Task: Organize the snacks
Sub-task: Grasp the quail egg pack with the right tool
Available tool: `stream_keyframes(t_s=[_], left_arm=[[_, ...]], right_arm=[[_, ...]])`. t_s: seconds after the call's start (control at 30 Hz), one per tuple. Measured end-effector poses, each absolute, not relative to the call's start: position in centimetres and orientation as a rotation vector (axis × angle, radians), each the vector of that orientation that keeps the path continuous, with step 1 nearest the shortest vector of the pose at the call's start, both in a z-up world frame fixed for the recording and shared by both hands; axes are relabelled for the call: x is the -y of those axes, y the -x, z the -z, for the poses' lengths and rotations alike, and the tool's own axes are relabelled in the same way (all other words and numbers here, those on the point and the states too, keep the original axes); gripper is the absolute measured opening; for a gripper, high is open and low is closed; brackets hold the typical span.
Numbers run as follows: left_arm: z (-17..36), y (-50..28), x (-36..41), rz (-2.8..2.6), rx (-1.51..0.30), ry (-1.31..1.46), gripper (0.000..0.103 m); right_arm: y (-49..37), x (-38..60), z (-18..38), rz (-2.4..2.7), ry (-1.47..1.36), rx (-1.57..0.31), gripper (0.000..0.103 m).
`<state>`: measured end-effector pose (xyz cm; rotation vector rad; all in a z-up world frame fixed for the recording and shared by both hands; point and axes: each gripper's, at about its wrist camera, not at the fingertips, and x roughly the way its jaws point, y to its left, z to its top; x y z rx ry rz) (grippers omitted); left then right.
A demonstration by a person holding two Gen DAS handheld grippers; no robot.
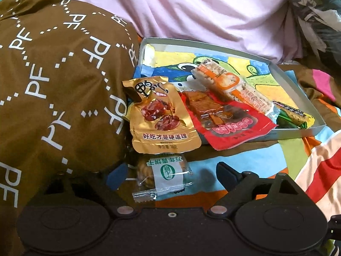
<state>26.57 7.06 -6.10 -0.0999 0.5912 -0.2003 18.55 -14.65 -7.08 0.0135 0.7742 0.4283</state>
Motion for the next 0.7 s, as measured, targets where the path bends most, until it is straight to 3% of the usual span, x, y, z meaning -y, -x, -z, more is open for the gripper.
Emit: stream_keyframes(t_s=[0.2, 0.7], left_arm=[[6.09, -26.66, -6.97, 0.215, -0.593, 0.108, 0.07], [6.11, -26.12, -6.63, 0.208, -0.598, 0.086, 0.067]], right_arm=[[-18.69, 14.67, 7.36, -0.428, -0.017, -0.776, 0.049], [-18.61, 14.35, 7.31, -0.429, -0.007, -0.779, 0.05]])
